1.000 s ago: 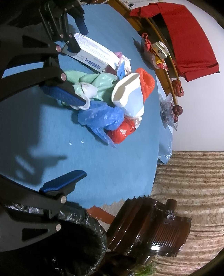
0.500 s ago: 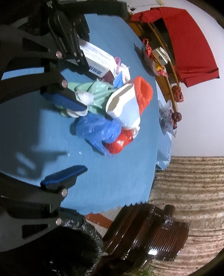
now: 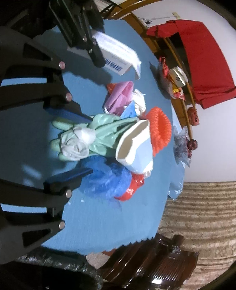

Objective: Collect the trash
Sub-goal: 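Grasp the white printed packet with the left gripper while the right grasps the green glove, then carry both items over the black bin and open both grippers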

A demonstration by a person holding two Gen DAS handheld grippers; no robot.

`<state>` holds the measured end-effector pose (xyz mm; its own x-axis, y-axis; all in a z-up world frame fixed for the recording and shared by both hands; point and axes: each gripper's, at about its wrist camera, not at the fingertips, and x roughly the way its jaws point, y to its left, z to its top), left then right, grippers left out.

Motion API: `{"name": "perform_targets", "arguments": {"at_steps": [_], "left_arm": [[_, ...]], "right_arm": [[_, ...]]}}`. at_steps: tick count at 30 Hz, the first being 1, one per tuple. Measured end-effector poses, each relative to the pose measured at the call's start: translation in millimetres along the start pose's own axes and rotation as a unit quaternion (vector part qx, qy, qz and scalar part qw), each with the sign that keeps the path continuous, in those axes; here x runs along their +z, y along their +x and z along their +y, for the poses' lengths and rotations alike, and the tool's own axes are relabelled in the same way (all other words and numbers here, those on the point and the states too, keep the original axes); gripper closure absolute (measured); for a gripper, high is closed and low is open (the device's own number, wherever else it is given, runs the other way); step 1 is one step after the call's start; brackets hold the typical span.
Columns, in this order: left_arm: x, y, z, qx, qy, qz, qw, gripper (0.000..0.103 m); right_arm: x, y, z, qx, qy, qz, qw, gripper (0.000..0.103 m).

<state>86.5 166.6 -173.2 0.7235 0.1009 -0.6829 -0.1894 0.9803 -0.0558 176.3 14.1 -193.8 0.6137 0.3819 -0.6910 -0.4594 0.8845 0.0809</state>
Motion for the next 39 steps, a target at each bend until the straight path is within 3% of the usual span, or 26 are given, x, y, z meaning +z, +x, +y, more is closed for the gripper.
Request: {"name": "perform_targets", "arguments": {"at_steps": [5,8,17,23,33,39], "left_arm": [[1,0,5,0.001,-0.006,0.004,1.0000,0.048],[3,-1,7,0.002,-0.009,0.005,1.0000,0.048],[7,-19,-4,-0.007,0.005,-0.008,0.9999,0.048],[7,-32,-18,-0.021,0.013,-0.010,0.9997,0.048],[18,-51,-56,-0.053,0.039,-0.021,0.9976,0.048],[29,-57,-100,-0.098,0.067,-0.035,0.9923,0.048]], "right_arm": [[-6,26,8,-0.003,-0.020,0.035,0.999,0.065],[-7,19,12,0.008,-0.027,0.028,0.999,0.069],[-10,-38,-5,0.060,0.014,0.001,0.998,0.070],[-15,-81,-25,0.064,0.047,-0.018,0.997,0.070],[-13,-140,-60,0.030,0.084,-0.068,0.994,0.070],[-23,-164,-91,-0.012,0.106,-0.086,0.991,0.070]]}}
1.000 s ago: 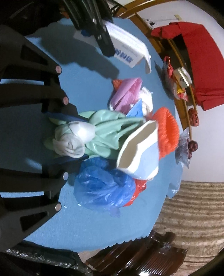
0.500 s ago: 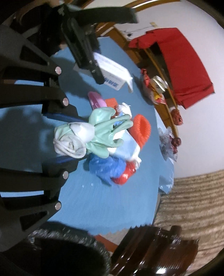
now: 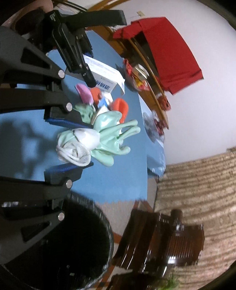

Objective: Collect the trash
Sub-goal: 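Carry both items over the black bin and open both grippers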

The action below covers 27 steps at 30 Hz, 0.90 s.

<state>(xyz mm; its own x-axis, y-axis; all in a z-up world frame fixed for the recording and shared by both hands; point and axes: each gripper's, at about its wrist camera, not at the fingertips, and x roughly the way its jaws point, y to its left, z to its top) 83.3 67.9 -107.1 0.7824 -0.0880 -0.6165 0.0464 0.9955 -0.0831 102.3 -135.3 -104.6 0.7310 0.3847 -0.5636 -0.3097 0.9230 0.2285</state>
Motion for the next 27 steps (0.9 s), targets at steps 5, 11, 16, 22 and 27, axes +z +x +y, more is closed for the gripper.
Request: {"name": "perform_targets", "arguments": {"at_steps": [5,11,16,22,27], "left_arm": [[9,9,-53,-0.055,0.031,-0.007,0.9979,0.048],[11,26,-131,-0.130,0.073,-0.002,0.9888,0.048],[9,39,-183,-0.173,0.096,0.003,0.9802,0.048],[7,48,-219,-0.218,0.110,0.016,0.9697,0.032],[9,46,-218,-0.226,0.104,0.015,0.9684,0.023]], "right_arm": [[-10,-31,-46,-0.061,0.029,-0.011,0.998,0.070],[-36,-65,-109,-0.145,0.063,-0.012,0.987,0.070],[-55,-77,-149,-0.191,0.085,-0.006,0.978,0.069],[-68,-86,-173,-0.235,0.107,-0.006,0.966,0.053],[-76,-97,-176,-0.259,0.108,-0.019,0.960,0.027]]}}
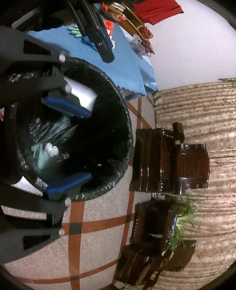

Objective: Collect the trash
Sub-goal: 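Carry both items over the black bin and open both grippers, then move both open grippers back to the trash pile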

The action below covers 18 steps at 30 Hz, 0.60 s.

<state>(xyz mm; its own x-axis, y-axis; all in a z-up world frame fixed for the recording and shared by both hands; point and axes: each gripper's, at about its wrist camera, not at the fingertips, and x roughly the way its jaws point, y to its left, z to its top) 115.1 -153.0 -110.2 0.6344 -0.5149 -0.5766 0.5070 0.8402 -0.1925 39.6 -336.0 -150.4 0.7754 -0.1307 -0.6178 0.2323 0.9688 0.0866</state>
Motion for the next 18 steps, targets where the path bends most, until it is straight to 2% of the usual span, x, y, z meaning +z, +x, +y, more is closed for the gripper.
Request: {"name": "perform_targets", "arguments": {"at_steps": [3,5,11,18], "left_arm": [[1,-7,8,0.015,-0.003,-0.006,0.9999,0.020],[-1,-22,22,0.038,-0.007,-0.019,0.9991,0.015],[-14,-69,73,0.119,-0.019,-0.050,0.9914,0.012],[-44,-122,145,0.228,-0.035,-0.064,0.9708,0.012]], "right_arm": [[3,-5,3,-0.005,-0.006,-0.011,1.000,0.010],[2,-9,13,0.002,-0.013,-0.018,1.000,0.008],[19,-7,54,0.047,-0.025,-0.021,0.998,0.006],[31,9,135,0.123,-0.062,-0.018,0.990,0.005]]}}
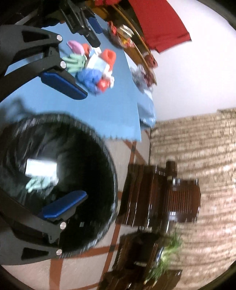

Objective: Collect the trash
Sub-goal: 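Move both open grippers back to the trash pile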

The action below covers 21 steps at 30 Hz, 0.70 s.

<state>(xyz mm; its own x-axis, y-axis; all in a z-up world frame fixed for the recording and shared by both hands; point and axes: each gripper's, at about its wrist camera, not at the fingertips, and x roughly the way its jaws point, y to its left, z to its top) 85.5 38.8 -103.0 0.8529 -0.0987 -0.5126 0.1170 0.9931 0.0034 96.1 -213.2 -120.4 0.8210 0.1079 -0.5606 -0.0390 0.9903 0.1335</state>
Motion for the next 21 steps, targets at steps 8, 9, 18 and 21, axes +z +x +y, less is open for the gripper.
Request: {"name": "perform_targets", "arguments": {"at_steps": [8,9,18,21], "left_arm": [[-30,4,80,0.076,-0.030,0.032,0.9962,0.013],[-34,6,85,0.080,-0.033,0.038,0.9955,0.014],[-66,41,113,0.087,-0.060,0.100,0.9894,0.026],[-73,53,117,0.085,-0.065,0.116,0.9874,0.031]], "right_arm": [[8,32,77,0.062,-0.051,0.005,0.997,0.005],[8,36,87,0.068,-0.059,0.006,0.996,0.005],[-4,77,137,0.095,-0.094,0.027,0.991,0.006],[-9,88,143,0.095,-0.096,0.036,0.990,0.006]]}}
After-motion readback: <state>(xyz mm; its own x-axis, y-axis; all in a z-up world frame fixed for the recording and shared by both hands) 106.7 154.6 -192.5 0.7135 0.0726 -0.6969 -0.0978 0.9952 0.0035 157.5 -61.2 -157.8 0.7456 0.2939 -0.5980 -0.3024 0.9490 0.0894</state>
